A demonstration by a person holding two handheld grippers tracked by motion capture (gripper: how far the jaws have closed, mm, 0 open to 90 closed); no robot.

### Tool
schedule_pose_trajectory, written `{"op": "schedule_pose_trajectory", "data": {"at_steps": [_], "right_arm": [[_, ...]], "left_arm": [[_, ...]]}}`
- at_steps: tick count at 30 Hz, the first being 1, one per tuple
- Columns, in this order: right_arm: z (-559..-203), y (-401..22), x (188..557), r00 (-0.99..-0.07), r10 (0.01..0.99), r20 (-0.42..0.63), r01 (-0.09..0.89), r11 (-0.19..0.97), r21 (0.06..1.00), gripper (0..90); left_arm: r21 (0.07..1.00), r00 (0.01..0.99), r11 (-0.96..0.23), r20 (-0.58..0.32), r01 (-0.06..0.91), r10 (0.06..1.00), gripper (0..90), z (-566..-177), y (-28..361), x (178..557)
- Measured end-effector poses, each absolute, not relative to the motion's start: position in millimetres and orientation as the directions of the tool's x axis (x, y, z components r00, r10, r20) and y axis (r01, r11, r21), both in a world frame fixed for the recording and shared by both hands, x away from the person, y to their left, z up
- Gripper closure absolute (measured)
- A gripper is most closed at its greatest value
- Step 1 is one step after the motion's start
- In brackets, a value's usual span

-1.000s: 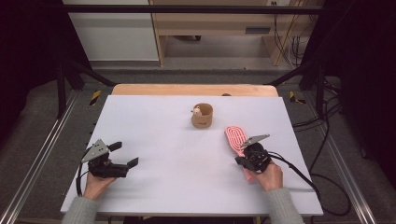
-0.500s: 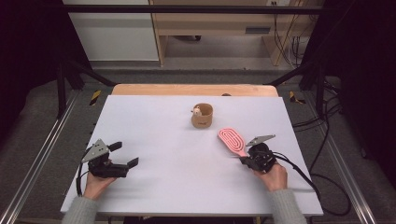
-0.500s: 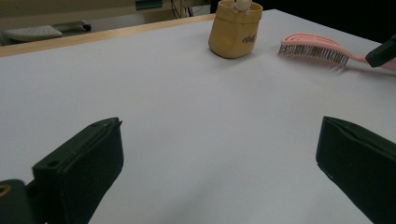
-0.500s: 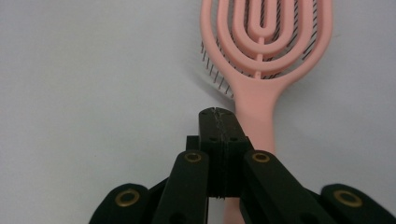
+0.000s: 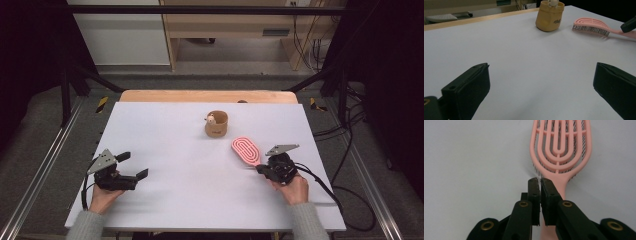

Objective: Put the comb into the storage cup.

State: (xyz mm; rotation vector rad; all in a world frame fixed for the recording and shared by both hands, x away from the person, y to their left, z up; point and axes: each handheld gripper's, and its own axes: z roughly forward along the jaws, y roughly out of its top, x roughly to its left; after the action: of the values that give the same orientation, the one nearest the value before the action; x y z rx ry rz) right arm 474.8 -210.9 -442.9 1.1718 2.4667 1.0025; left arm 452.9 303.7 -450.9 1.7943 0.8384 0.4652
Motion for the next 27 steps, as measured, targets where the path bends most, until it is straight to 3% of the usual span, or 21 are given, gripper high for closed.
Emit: {"op": "schedule_pose_trajectory", "data": {"at_steps": [6,9,11,15,22,27], "right_arm": [[-433.2,-215.2,472.2,-0.661,0.743,0.105,0.55,0.384,0.741,66.7],[-430.7,-216.5,471.7,-0.653,0.749,0.114,0.54,0.355,0.763,54.1],[-429.8,-217.3,470.8,-0.655,0.751,0.091,0.509,0.349,0.787,39.9],[-428.0,-217.4,469.0,-0.642,0.764,0.057,0.483,0.347,0.804,26.0],[-422.3,-218.9,468.3,-0.611,0.791,0.029,0.484,0.345,0.804,7.8],[-416.5,-219.3,467.8,-0.606,0.795,0.032,0.502,0.351,0.79,4.3]], "left_arm": [[0.925,0.68,-0.204,-0.075,0.321,0.73,0.7,-451.0,303.2,452.9],[0.925,0.679,-0.204,-0.075,0.321,0.73,0.7,-451.0,303.4,452.9],[0.925,0.68,-0.205,-0.074,0.321,0.73,0.7,-451.0,303.2,452.9],[0.925,0.68,-0.205,-0.074,0.321,0.73,0.7,-451.1,303.1,452.9],[0.924,0.68,-0.206,-0.073,0.321,0.73,0.7,-451.2,302.9,453.0],[0.924,0.68,-0.207,-0.073,0.321,0.729,0.7,-451.3,302.8,453.1]]}}
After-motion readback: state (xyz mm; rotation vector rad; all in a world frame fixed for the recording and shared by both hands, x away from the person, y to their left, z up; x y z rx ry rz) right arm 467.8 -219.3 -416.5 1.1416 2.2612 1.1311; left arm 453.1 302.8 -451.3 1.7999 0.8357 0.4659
